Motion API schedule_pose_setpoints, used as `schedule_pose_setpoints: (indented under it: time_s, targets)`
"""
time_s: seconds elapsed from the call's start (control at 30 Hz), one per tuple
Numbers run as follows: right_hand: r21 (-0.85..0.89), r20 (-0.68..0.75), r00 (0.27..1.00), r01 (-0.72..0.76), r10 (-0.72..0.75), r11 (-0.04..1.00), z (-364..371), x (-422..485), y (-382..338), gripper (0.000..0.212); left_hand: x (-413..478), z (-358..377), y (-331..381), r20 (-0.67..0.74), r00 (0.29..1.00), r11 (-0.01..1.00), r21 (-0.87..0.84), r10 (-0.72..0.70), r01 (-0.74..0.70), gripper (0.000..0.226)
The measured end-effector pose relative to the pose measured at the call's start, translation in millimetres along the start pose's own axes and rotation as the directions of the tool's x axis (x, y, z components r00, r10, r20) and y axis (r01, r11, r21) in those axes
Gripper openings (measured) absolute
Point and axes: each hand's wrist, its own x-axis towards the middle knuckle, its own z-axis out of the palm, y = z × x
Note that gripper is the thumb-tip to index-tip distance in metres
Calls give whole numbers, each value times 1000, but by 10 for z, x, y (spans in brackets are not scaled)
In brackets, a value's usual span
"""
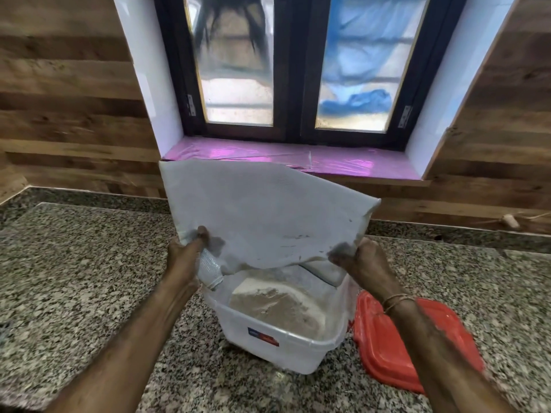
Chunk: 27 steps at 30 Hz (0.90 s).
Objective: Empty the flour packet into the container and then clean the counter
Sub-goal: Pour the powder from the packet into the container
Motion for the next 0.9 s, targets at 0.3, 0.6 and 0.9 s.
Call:
schedule_pose_setpoints:
  time_s: [0.3,0.6,0.9]
  targets:
    - [451,339,941,-161,-1,878,-79,45,-13,25,83,24,33,-17,993,993,-10,-114,114,13]
    - [584,332,924,-358,189,729,-91,223,-57,22,134,-187,137,251,918,951,112,-308,288,41]
    - [562,397,832,-554,387,614,-142,473,-314,7,369,-217,318,313,904,957,123,-290,264,32]
